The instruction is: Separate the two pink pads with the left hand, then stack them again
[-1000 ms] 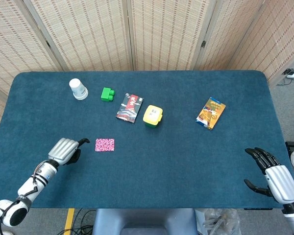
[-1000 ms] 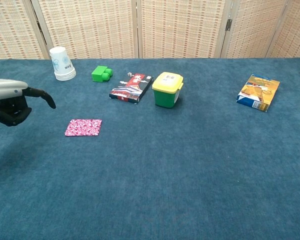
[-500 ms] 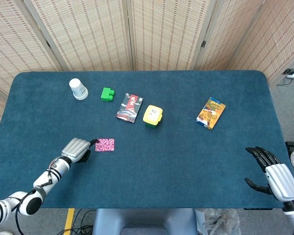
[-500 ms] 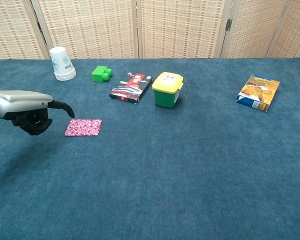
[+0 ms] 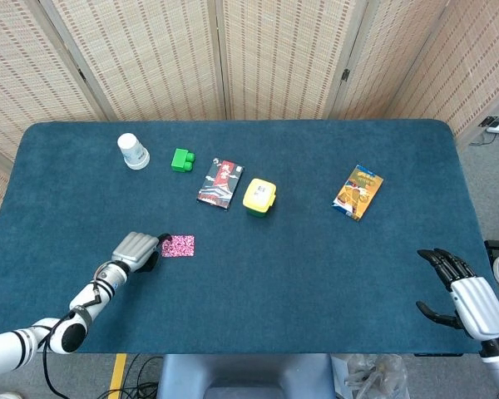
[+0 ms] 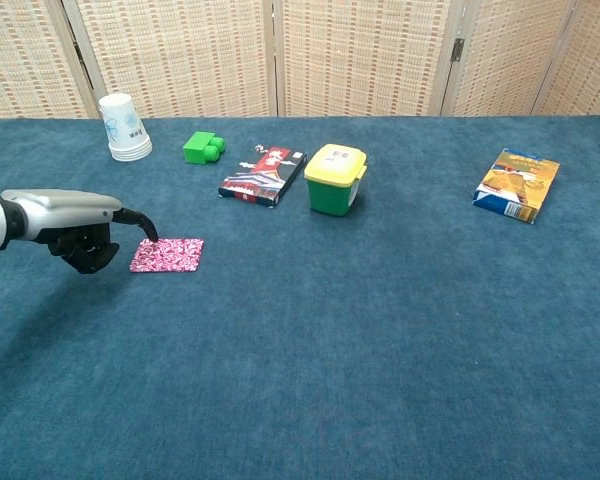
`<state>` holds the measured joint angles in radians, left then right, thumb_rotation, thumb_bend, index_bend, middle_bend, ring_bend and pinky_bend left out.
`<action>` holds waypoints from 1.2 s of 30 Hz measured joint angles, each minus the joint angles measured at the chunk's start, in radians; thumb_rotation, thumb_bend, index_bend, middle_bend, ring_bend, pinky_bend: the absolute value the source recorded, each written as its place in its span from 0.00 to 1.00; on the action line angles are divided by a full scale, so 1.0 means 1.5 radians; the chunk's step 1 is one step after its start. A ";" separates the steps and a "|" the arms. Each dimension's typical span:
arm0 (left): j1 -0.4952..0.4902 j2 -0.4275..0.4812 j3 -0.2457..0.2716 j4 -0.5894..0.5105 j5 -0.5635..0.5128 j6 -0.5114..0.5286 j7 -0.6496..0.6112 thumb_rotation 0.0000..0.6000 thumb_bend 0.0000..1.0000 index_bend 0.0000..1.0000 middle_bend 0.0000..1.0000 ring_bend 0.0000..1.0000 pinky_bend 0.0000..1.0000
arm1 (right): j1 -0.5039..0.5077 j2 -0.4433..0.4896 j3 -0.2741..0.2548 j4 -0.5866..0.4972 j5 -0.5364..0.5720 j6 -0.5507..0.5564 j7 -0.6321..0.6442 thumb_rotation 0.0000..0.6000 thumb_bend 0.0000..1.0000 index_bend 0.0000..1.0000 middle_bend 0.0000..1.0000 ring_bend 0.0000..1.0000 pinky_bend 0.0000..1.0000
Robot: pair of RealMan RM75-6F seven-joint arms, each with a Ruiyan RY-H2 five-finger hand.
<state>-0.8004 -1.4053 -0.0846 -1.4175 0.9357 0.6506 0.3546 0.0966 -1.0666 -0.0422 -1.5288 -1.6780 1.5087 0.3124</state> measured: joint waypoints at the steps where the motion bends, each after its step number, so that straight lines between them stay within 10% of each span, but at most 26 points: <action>1: -0.003 -0.001 0.002 0.001 -0.005 -0.001 0.003 1.00 0.76 0.19 0.93 0.92 1.00 | 0.000 0.000 0.000 0.000 0.000 0.000 0.000 1.00 0.27 0.10 0.18 0.10 0.16; 36: -0.039 0.063 0.109 -0.178 -0.031 0.069 0.112 1.00 0.76 0.23 0.93 0.92 1.00 | -0.011 0.004 -0.009 0.005 -0.003 0.008 0.022 1.00 0.27 0.10 0.18 0.10 0.16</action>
<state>-0.8592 -1.3101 0.0791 -1.6842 0.8892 0.7537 0.5225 0.0799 -1.0602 -0.0556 -1.5213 -1.6832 1.5201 0.3454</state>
